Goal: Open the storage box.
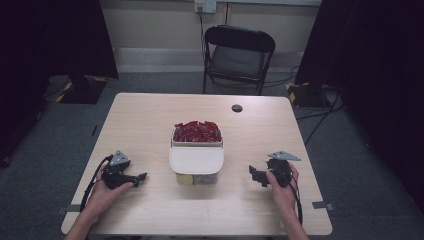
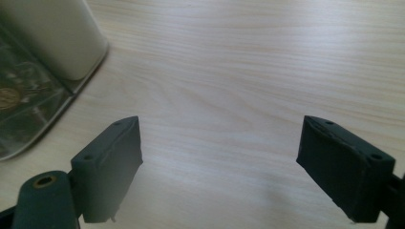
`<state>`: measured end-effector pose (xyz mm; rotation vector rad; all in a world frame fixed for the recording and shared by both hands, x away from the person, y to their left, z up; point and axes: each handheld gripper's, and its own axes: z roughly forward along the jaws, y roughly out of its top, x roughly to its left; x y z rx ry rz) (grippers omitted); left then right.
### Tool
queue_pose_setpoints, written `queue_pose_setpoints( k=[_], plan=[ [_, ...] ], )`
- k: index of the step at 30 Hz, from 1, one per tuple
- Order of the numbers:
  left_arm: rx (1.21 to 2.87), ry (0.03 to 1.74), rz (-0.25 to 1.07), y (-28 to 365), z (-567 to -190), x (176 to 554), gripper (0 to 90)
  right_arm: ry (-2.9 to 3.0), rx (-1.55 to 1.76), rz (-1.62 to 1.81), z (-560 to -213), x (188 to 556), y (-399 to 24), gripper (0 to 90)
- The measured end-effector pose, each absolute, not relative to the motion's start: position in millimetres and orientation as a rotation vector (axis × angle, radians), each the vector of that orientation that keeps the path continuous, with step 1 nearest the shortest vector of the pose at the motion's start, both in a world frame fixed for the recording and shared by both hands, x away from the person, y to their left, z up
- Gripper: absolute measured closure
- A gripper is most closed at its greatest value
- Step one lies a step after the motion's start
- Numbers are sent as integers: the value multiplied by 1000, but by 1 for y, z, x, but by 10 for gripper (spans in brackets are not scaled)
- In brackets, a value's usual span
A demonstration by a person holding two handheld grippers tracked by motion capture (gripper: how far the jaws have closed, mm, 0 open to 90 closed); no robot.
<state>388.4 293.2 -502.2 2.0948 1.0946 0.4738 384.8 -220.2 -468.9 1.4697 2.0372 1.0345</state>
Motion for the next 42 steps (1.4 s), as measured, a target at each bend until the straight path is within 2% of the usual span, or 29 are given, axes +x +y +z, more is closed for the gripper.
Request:
queue_pose_setpoints(
  k=[13, 18, 23, 42],
  plan=[
    [2095, 1095, 474, 293, -502, 388, 133, 2072, 1382, 1124, -451, 373, -204, 146],
    [2097, 1094, 475, 293, -502, 388, 133, 2118, 1324, 1126, -445, 368, -195, 194],
    [2097, 1094, 474, 293, -502, 388, 133, 2115, 1298, 1152, -440, 364, -189, 144],
    [2097, 1095, 473, 293, -502, 388, 133, 2225, 1122, 1213, -430, 349, -148, 143]
  ],
)
